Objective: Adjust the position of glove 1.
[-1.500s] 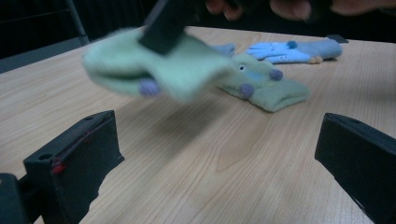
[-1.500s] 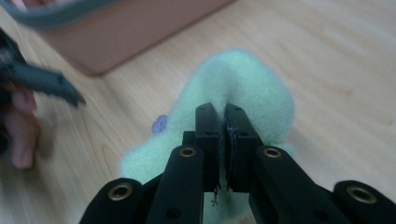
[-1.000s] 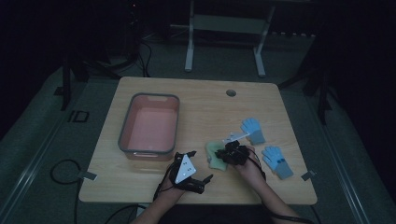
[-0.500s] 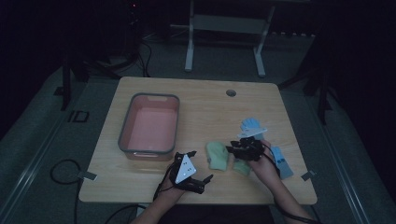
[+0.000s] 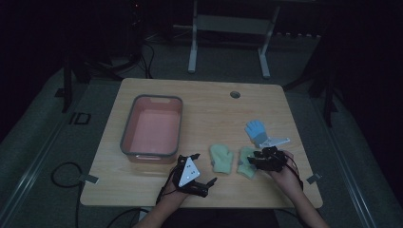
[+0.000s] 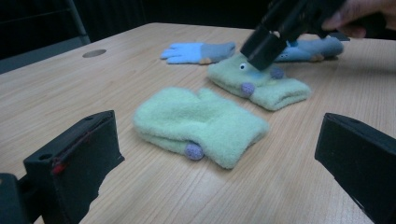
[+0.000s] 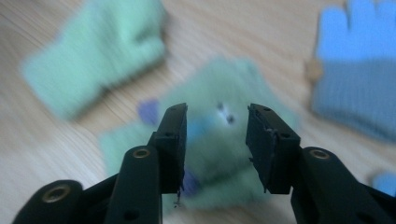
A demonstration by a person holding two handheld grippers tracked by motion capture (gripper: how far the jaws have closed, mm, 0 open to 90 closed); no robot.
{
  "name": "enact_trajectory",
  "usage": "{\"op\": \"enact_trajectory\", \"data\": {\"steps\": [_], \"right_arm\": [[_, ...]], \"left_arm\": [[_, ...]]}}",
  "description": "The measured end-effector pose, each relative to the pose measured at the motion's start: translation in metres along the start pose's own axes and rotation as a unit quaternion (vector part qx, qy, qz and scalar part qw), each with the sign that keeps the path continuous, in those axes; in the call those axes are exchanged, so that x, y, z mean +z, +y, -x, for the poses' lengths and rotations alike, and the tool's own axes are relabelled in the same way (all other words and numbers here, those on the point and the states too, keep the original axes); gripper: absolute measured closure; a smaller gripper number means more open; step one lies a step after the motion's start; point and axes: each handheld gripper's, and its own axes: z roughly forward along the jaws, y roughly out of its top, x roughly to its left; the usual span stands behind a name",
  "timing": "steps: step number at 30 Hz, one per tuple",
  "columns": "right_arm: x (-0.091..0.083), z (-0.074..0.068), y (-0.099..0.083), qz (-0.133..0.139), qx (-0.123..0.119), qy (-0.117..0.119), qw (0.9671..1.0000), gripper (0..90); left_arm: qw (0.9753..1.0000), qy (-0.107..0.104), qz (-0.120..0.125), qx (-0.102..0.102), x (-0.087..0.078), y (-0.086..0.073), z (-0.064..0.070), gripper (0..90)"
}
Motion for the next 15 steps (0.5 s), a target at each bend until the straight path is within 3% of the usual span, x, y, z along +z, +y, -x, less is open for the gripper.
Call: {"op": "enact_trajectory", "data": {"steps": [4, 9, 12, 13, 15], "right_arm": [[0.005, 0.004, -0.008, 0.003, 0.006, 0.005, 1.0000, 64.9], [0.005, 0.005, -0.006, -0.005, 0.014, 0.010, 0.9998, 83.3], [0.005, 0.005, -0.004, -0.006, 0.011, 0.013, 0.9998, 84.8], [0.001, 0.006, 0.002, 0.008, -0.001, 0.031, 0.9995, 86.2], [-0.003, 0.009, 0.007, 0.016, -0.012, 0.039, 0.9990, 86.5]], "left_arm": [[1.0000, 0.000, 0.000, 0.000, 0.000, 0.000, 0.000, 0.0], [1.0000, 0.000, 0.000, 0.000, 0.000, 0.000, 0.000, 0.0], [1.0000, 0.000, 0.000, -0.001, 0.000, 0.000, 0.000, 0.0], [1.0000, 0.000, 0.000, 0.000, 0.000, 0.000, 0.000, 0.0], [1.0000, -0.001, -0.001, 0.001, 0.000, 0.000, 0.000, 0.0]]}}
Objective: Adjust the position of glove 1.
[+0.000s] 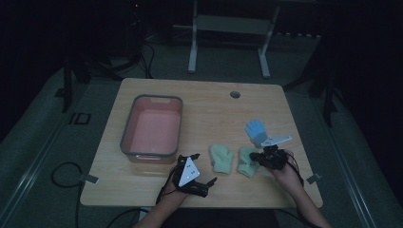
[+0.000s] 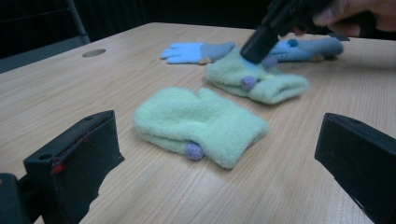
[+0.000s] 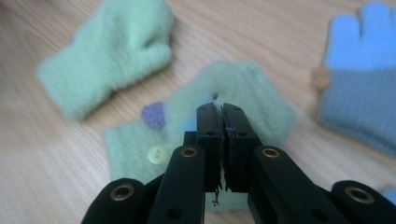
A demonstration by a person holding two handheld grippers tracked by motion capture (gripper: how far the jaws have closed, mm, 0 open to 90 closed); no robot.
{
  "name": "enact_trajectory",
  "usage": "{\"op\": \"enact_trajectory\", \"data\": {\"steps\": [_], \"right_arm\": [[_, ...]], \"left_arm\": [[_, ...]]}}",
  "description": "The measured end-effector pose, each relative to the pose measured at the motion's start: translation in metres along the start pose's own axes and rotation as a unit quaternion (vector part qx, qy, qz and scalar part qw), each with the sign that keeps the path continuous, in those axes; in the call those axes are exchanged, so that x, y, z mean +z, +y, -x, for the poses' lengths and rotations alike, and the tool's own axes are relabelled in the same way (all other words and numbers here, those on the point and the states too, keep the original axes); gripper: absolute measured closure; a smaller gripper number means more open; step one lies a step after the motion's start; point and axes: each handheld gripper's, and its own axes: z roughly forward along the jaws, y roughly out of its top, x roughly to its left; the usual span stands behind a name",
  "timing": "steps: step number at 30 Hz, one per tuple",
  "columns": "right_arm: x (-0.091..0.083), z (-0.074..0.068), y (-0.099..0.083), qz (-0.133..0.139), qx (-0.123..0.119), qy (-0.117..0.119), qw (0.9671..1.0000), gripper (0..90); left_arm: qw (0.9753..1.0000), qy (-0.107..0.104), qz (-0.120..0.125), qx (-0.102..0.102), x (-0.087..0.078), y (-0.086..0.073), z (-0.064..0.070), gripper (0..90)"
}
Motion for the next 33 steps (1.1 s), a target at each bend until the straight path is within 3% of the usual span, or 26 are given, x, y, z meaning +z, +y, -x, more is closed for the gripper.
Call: {"op": "enact_trajectory", "data": {"steps": [5, 8, 10, 12, 15, 16, 20, 22, 26, 32, 33], "right_arm": [[-0.010, 0.005, 0.015, 0.013, -0.034, 0.037, 0.9987, 86.6], [-0.013, 0.004, 0.019, 0.014, -0.052, 0.042, 0.9977, 86.7], [-0.015, 0.000, 0.025, 0.018, -0.075, 0.059, 0.9952, 86.7], [-0.013, 0.001, 0.027, 0.009, -0.078, 0.080, 0.9936, 86.7], [-0.012, 0.003, 0.027, 0.004, -0.080, 0.084, 0.9932, 86.7], [-0.003, 0.011, 0.024, -0.018, -0.081, 0.107, 0.9908, 86.7], [0.010, 0.022, 0.018, -0.047, -0.085, 0.121, 0.9879, 86.3], [0.017, 0.026, 0.015, -0.059, -0.093, 0.110, 0.9878, 84.8], [0.019, 0.030, 0.010, -0.052, -0.085, 0.118, 0.9880, 82.0], [0.010, 0.024, 0.012, -0.043, -0.074, 0.112, 0.9900, 73.2], [0.004, 0.019, 0.014, -0.032, -0.071, 0.099, 0.9921, 66.7]], "left_arm": [[1.0000, 0.000, 0.000, -0.001, 0.000, 0.000, 0.000, 0.0], [1.0000, 0.000, 0.000, -0.001, 0.000, 0.000, 0.000, 0.0], [1.0000, 0.000, 0.000, -0.001, 0.000, 0.000, 0.000, 0.0], [1.0000, 0.000, 0.001, -0.002, 0.000, 0.000, 0.000, 0.0], [1.0000, 0.001, 0.002, -0.002, 0.000, 0.000, 0.000, 0.0], [1.0000, 0.000, 0.001, -0.002, 0.000, 0.000, 0.000, 0.0], [1.0000, 0.000, 0.002, -0.003, 0.000, 0.000, 0.000, 0.0], [1.0000, 0.000, 0.001, -0.003, 0.000, 0.000, 0.000, 0.0], [1.0000, 0.001, 0.002, -0.003, 0.000, 0.000, 0.000, 0.0], [1.0000, 0.001, 0.001, -0.001, 0.000, 0.000, 0.000, 0.0], [1.0000, 0.001, 0.001, -0.001, 0.000, 0.000, 0.000, 0.0]]}}
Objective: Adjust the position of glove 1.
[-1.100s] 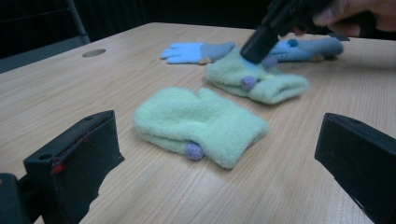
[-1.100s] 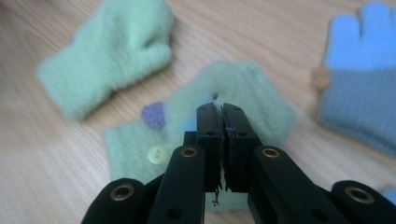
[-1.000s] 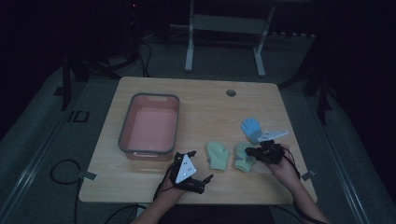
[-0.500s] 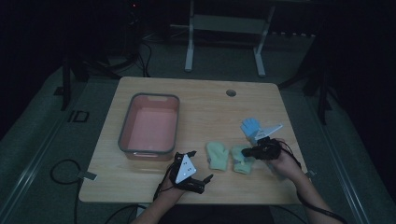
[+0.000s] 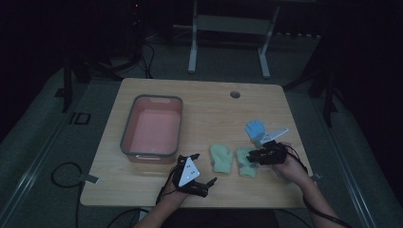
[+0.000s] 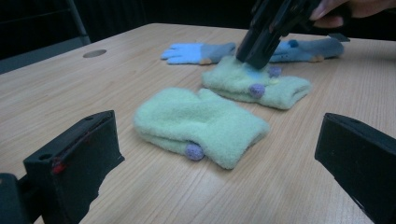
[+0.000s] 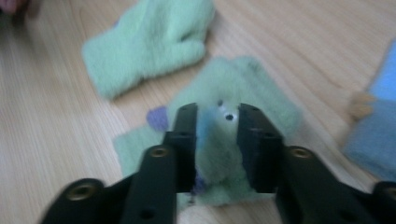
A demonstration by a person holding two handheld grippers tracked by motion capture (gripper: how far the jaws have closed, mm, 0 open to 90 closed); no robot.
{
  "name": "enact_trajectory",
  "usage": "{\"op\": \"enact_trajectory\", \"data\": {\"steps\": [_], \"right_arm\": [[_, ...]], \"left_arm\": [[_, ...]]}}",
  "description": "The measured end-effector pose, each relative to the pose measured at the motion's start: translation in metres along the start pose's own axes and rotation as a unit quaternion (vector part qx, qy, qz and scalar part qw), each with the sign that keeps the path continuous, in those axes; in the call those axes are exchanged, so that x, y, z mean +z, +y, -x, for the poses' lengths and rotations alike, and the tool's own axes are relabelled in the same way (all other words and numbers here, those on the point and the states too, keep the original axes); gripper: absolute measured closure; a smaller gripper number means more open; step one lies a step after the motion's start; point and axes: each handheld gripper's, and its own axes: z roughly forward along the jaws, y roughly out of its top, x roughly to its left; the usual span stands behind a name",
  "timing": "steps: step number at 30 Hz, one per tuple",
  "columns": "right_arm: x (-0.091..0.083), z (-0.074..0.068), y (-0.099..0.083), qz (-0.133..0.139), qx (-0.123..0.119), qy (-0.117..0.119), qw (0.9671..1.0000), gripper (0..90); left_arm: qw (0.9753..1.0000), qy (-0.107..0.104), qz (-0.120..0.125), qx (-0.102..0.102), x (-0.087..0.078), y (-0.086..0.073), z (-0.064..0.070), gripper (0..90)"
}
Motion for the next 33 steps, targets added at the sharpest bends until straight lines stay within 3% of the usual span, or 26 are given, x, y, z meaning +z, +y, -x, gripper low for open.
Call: {"op": "enact_trajectory", "data": {"steps": [7, 9, 13, 17, 21, 23, 27, 33], "right_arm": [[-0.003, -0.014, -0.005, 0.033, 0.020, -0.032, 0.9987, 61.4], [-0.001, -0.015, -0.009, 0.035, 0.024, -0.031, 0.9986, 61.1], [0.003, -0.015, -0.013, 0.032, 0.023, -0.044, 0.9983, 61.1], [0.011, -0.013, -0.017, 0.011, 0.025, -0.047, 0.9985, 61.6], [0.014, -0.016, -0.016, -0.003, 0.010, -0.058, 0.9983, 66.9], [0.015, -0.018, -0.015, -0.010, 0.005, -0.063, 0.9980, 76.1], [0.014, -0.017, -0.015, -0.002, 0.028, -0.055, 0.9981, 84.2], [-0.001, -0.019, -0.003, 0.022, 0.035, -0.053, 0.9977, 85.9]], "left_arm": [[1.0000, 0.001, 0.001, 0.002, 0.000, 0.000, 0.000, 0.0], [1.0000, 0.001, 0.001, 0.002, 0.000, 0.000, 0.000, 0.0], [1.0000, 0.001, 0.001, 0.001, 0.000, 0.000, 0.000, 0.0], [1.0000, 0.003, 0.000, 0.007, 0.000, 0.000, 0.001, 0.0], [1.0000, 0.004, 0.000, 0.007, 0.000, 0.000, 0.001, 0.0], [1.0000, 0.003, 0.001, 0.003, 0.000, 0.000, 0.001, 0.0], [1.0000, 0.003, 0.000, 0.003, 0.000, 0.000, 0.001, 0.0], [1.0000, 0.003, 0.001, 0.002, 0.000, 0.000, 0.000, 0.0]]}}
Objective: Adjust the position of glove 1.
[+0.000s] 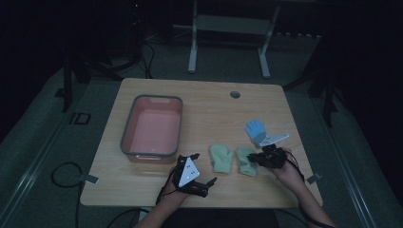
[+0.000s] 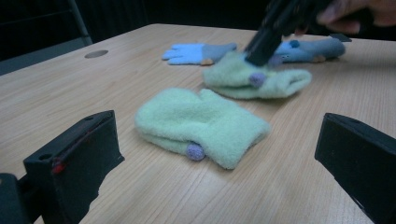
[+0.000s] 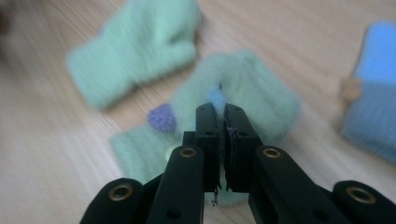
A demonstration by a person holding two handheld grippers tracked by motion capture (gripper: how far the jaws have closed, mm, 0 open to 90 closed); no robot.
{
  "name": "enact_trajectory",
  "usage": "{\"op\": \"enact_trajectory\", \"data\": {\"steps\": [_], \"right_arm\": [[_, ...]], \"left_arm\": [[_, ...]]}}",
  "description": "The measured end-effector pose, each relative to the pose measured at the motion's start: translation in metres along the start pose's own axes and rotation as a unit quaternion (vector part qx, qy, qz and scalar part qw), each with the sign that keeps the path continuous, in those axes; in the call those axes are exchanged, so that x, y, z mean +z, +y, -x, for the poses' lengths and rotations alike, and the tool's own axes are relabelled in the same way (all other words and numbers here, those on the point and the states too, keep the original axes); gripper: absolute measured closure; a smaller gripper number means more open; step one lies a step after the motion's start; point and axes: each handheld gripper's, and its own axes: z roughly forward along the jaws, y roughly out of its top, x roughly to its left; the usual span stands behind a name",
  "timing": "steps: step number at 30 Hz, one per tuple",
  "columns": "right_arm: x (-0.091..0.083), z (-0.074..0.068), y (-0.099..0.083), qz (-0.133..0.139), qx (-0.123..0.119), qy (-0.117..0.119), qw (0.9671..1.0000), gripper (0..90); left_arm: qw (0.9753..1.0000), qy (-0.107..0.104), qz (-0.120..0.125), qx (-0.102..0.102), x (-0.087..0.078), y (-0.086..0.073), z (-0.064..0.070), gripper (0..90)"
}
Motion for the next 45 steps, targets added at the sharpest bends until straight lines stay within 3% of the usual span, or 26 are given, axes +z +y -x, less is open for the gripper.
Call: {"op": "enact_trajectory", "data": {"steps": [2, 4, 8, 17, 20, 21, 28, 29, 35, 38, 40, 45], "right_arm": [[-0.004, -0.001, 0.004, 0.007, -0.003, 0.001, 1.0000, 85.9], [-0.015, -0.008, 0.020, 0.027, -0.011, 0.006, 0.9996, 85.9], [-0.019, -0.017, 0.038, 0.043, -0.029, 0.014, 0.9985, 85.9], [0.002, -0.039, 0.062, 0.043, -0.063, 0.040, 0.9963, 85.8], [0.005, -0.040, 0.062, 0.042, -0.064, 0.041, 0.9962, 85.9], [0.015, -0.045, 0.064, 0.035, -0.070, 0.043, 0.9960, 85.8], [0.033, -0.048, 0.061, 0.023, -0.072, 0.051, 0.9959, 85.6], [0.040, -0.048, 0.059, 0.012, -0.072, 0.047, 0.9962, 85.3], [0.055, -0.050, 0.050, -0.005, -0.073, 0.046, 0.9963, 84.0], [0.056, -0.052, 0.049, -0.006, -0.082, 0.035, 0.9960, 83.6], [0.056, -0.052, 0.049, -0.005, -0.082, 0.036, 0.9960, 83.1], [0.048, -0.051, 0.051, 0.007, -0.073, 0.044, 0.9963, 74.2]], "left_arm": [[1.0000, 0.000, 0.000, -0.001, 0.000, 0.000, 0.000, 0.0], [1.0000, 0.000, 0.001, -0.002, 0.000, 0.000, 0.000, 0.0], [1.0000, -0.001, 0.001, -0.002, 0.000, 0.000, 0.000, 0.0], [1.0000, -0.002, 0.004, -0.002, -0.001, 0.000, 0.000, 0.0], [1.0000, -0.004, 0.004, -0.001, -0.001, 0.000, 0.000, 0.0], [1.0000, -0.003, 0.002, 0.005, 0.000, 0.000, 0.001, 0.0], [1.0000, -0.002, 0.000, 0.003, 0.000, 0.000, 0.001, 0.0], [1.0000, 0.000, -0.001, 0.005, 0.000, 0.000, 0.001, 0.0], [0.9993, 0.008, -0.007, 0.037, 0.002, 0.001, 0.005, 0.0], [0.9988, 0.009, -0.011, 0.048, 0.003, 0.001, 0.006, 0.0], [0.9982, 0.013, -0.010, 0.057, 0.003, 0.001, 0.007, 6.2], [0.9973, 0.023, -0.015, 0.068, 0.004, 0.001, 0.010, 6.2]]}}
